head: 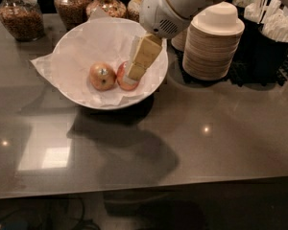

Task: Pick apple from white bowl

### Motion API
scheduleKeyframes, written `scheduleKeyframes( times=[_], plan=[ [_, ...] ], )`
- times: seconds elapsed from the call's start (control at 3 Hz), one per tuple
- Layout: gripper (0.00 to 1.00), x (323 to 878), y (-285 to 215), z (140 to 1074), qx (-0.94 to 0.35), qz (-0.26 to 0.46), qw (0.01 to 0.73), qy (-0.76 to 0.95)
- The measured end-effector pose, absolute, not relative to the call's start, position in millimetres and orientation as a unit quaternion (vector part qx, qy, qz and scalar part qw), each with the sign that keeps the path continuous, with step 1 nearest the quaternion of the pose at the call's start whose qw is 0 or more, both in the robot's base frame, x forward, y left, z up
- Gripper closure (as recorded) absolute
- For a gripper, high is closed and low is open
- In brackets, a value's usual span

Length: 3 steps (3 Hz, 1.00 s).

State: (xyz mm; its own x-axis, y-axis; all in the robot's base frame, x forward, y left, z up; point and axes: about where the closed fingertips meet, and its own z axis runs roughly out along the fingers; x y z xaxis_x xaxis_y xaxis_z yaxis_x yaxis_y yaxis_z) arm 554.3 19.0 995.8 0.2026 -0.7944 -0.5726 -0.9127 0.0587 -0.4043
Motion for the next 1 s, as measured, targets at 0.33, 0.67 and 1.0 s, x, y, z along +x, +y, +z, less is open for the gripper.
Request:
scheduleKeyframes(
  times=[0.33,0.67,1.0],
  plan=[
    [0.0,564.2,25.5,993.1,-0.669,0.084,0.395,0.624],
    [0.0,587.9,51.3,980.2,-0.658,0.1,0.414,0.621],
    [0.0,601.6,70.8,965.7,-0.651,0.114,0.413,0.627]
  ],
)
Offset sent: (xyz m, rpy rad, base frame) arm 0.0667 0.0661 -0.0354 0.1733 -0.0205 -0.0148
